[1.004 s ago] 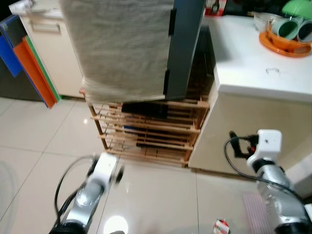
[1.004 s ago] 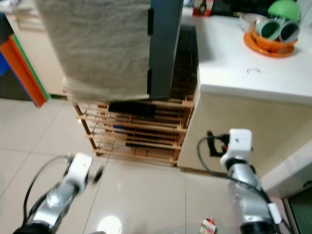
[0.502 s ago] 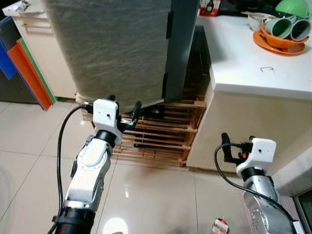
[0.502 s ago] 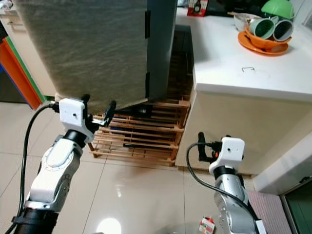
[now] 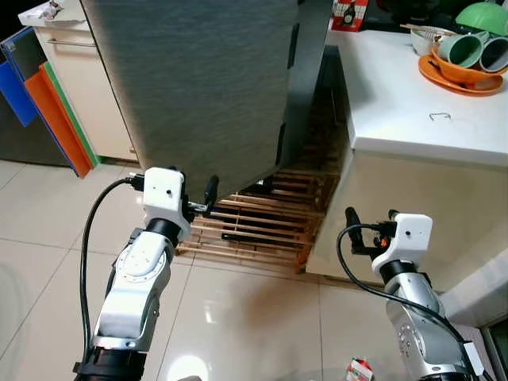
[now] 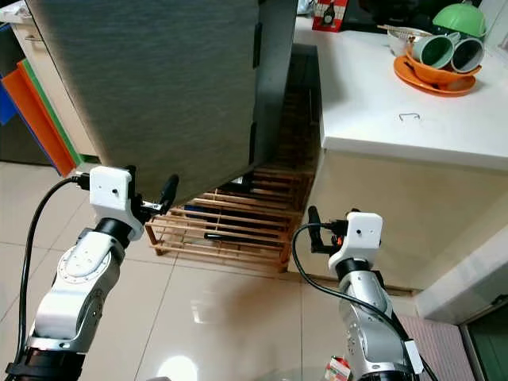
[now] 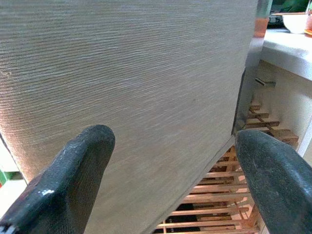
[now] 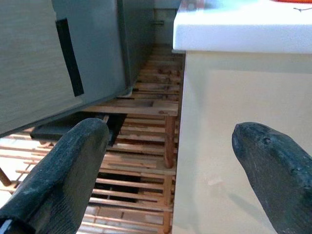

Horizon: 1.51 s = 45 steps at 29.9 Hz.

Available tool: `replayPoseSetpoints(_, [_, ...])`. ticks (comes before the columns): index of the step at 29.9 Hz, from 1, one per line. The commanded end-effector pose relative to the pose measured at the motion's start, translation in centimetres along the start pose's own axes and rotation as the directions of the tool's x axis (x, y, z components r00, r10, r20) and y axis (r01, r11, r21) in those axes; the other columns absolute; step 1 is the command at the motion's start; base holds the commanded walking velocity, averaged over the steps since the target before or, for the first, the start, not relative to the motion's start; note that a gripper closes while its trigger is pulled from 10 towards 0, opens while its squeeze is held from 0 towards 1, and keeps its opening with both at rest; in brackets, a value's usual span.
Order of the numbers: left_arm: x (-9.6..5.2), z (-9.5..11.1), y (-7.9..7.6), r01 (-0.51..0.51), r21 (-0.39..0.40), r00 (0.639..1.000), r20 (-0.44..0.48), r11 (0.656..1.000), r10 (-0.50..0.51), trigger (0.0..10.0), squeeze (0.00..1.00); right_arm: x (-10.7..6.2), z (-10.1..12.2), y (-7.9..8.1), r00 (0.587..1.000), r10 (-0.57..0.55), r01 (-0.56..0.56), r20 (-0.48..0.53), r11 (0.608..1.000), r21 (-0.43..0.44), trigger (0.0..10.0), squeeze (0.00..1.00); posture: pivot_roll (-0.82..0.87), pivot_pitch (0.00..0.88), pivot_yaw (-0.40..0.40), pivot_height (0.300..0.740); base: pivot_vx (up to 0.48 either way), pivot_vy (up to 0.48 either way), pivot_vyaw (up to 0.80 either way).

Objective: Restocking fridge

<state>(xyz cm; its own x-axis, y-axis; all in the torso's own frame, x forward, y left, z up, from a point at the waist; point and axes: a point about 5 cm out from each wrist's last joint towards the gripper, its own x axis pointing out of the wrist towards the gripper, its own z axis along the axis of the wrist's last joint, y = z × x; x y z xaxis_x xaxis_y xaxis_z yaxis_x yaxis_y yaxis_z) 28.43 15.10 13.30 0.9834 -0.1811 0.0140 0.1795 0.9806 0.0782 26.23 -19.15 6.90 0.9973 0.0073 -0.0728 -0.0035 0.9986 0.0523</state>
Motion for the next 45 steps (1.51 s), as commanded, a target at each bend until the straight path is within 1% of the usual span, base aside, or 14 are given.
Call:
replayPoseSetpoints(1, [-0.1, -0.1, -0.4, 0.007, -0.005, 1.000, -0.012, 1.000, -0.007, 10.0, 0.00, 0.1, 0.1, -0.7, 1.000, -0.015, 0.015, -0.007, 1.000, -0.020, 10.0, 0.00, 0.03, 0.000, -0.029, 0.740, 0.000, 0.000, 0.00])
replayPoseSetpoints(5, [0.1, -0.2, -1.0, 0.031, -0.054, 0.999, -0.029, 0.998, -0.032, 10.0, 0.00, 0.1, -0.1, -0.7, 1.000, -0.016, 0.016, -0.012, 1.000, -0.021, 10.0, 0.00, 0.02, 0.000, -0.028, 0.740, -0.067, 0.163, 0.00])
replayPoseSetpoints(11, [0.1, -0.1, -1.1, 0.035, -0.059, 0.999, -0.031, 0.998, -0.037, 10.0, 0.00, -0.1, -0.4, -0.7, 1.000, -0.016, 0.016, -0.022, 1.000, -0.024, 10.0, 0.00, 0.01, 0.000, -0.023, 0.740, -0.044, 0.417, 0.00])
replayPoseSetpoints(14, [0.2, -0.1, -1.3, 0.051, -0.058, 0.998, -0.036, 0.997, -0.053, 10.0, 0.00, -0.1, -0.6, -0.8, 0.999, -0.014, 0.013, -0.029, 0.999, -0.039, 10.0, 0.00, 0.01, 0.000, -0.021, 0.740, 0.000, 0.429, 0.00])
replayPoseSetpoints(22, [0.4, -0.3, -0.8, 0.035, -0.057, 0.998, -0.050, 0.998, -0.038, 10.0, 0.00, -0.2, -0.9, -0.9, 0.999, -0.016, 0.014, -0.047, 0.999, -0.043, 10.0, 0.00, 0.01, 0.000, -0.024, 0.740, 0.000, 0.459, 0.00])
replayPoseSetpoints(29, [0.4, -0.2, -0.6, 0.034, -0.064, 0.998, -0.052, 0.997, -0.037, 10.0, 0.00, 0.0, -1.0, -0.5, 0.999, 0.009, -0.011, -0.046, 0.999, -0.043, 10.0, 0.00, 0.01, 0.000, -0.023, 0.740, 0.000, 0.471, 0.00])
replayPoseSetpoints(32, [0.5, -0.2, -0.6, 0.032, -0.055, 0.998, -0.051, 0.998, -0.035, 10.0, 0.00, 0.2, -0.9, -0.3, 0.999, 0.022, -0.024, -0.040, 0.999, -0.033, 10.0, 0.00, 0.01, 0.000, -0.023, 0.740, 0.000, 0.477, 0.00])
replayPoseSetpoints(34, [0.5, -0.1, -0.4, 0.023, -0.037, 0.999, -0.047, 0.999, -0.025, 10.0, 0.00, 0.2, -0.8, -0.1, 0.999, 0.029, -0.030, -0.031, 0.999, -0.012, 10.0, 0.00, 0.02, 0.000, -0.022, 0.740, 0.000, 0.480, 0.00])
replayPoseSetpoints(35, [0.5, -0.3, -0.3, 0.022, -0.027, 0.998, -0.054, 0.999, -0.023, 10.0, 0.00, 0.3, -0.6, -0.1, 1.000, 0.023, -0.023, -0.021, 1.000, -0.012, 10.0, 0.00, 0.02, 0.000, -0.022, 0.740, 0.000, 0.480, 0.00])
replayPoseSetpoints(37, [0.5, -0.3, -0.1, 0.012, -0.012, 0.999, -0.051, 1.000, -0.012, 10.0, 0.00, 0.4, -0.6, 0.0, 0.999, 0.028, -0.029, -0.022, 0.999, -0.037, 10.0, 0.00, 0.01, 0.000, -0.021, 0.740, 0.000, 0.454, 0.00])
replayPoseSetpoints(40, [0.4, -0.2, -0.1, -0.001, 0.002, 0.999, -0.043, 1.000, 0.001, 10.0, 0.00, 0.4, -0.6, 0.3, 0.999, 0.046, -0.046, -0.023, 0.998, -0.038, 10.0, 0.00, 0.01, 0.000, -0.019, 0.740, 0.000, 0.000, 0.34])
replayPoseSetpoints(45, [0.4, 0.1, -0.5, 0.033, 0.028, 0.999, -0.021, 0.999, -0.032, 10.0, 0.00, 0.6, -0.7, 0.2, 0.999, 0.028, -0.030, -0.029, 0.999, -0.043, 10.0, 0.00, 0.02, 0.000, -0.017, 0.740, 0.000, 0.000, 0.33])
